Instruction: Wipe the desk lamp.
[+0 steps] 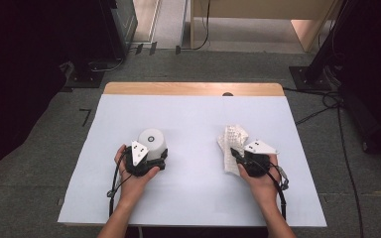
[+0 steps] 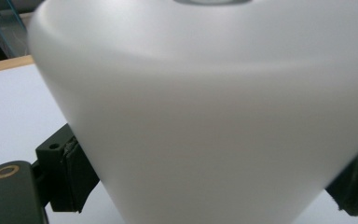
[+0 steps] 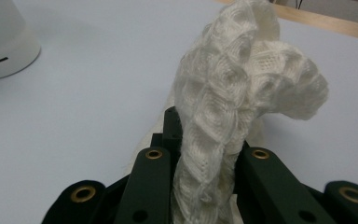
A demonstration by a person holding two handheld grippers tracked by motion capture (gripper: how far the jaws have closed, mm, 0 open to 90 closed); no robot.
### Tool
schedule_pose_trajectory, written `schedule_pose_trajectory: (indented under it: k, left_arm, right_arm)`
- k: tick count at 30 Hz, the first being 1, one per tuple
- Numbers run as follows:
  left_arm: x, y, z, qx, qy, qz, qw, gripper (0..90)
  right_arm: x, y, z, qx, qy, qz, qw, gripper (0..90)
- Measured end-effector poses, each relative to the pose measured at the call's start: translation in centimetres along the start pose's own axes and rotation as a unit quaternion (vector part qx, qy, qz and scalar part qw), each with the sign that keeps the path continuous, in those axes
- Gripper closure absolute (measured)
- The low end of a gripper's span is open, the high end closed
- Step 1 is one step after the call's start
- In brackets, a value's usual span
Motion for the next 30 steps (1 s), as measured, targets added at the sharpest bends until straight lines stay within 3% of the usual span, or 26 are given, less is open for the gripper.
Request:
schedule_pose_trajectory:
  k: [4,7,10,15,18,21,23,25,30]
  left_arm:
    - [0.0,-0.3,-0.1,-0.007,-0.003,-0.01,0.9999,3.0]
    - [0.1,-0.9,0.0,-0.006,0.0,-0.016,0.9999,0.0]
    - [0.2,-1.4,0.0,-0.007,0.007,-0.013,0.9999,0.0]
    - [-0.1,-2.9,0.7,0.015,0.003,-0.02,0.9997,0.0]
    - [-0.3,-3.3,0.5,0.01,0.011,-0.028,0.9995,0.0]
    - [-0.8,-4.5,0.3,0.023,-0.002,-0.042,0.9988,0.0]
    - [-1.3,-5.4,0.0,0.031,-0.01,-0.049,0.9983,0.0]
    - [-1.9,-6.4,-0.4,0.033,-0.012,-0.047,0.9983,0.0]
    - [-3.2,-8.0,-2.0,0.028,-0.02,-0.037,0.9987,0.0]
  right_arm:
    - [0.3,0.5,-0.3,-0.016,0.007,-0.004,0.9998,77.0]
    - [0.8,0.9,-0.6,-0.027,0.025,-0.007,0.9993,70.4]
    - [1.3,1.1,-0.7,-0.03,0.031,-0.016,0.9989,49.7]
    - [1.6,0.9,-0.4,-0.025,0.039,-0.04,0.9982,15.9]
    - [1.7,0.2,-0.2,-0.014,0.046,-0.039,0.9981,12.4]
    - [2.0,-0.9,0.1,-0.003,0.049,-0.043,0.9979,11.4]
    - [2.3,-1.9,0.2,0.002,0.044,-0.031,0.9985,8.7]
    - [2.6,-3.0,0.1,0.007,0.034,-0.023,0.9991,7.6]
    - [4.4,-5.6,-1.0,0.011,0.017,-0.043,0.9989,0.8]
Point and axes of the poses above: each handheld gripper's, and its own axes: y roughly forward along the jaws, z roughly out of its top, x roughly to its right, the point moved 5 cm from there along y, roughly forward along the jaws, and after that the axes turned 13 degrees about y, right-handed, at the moved point
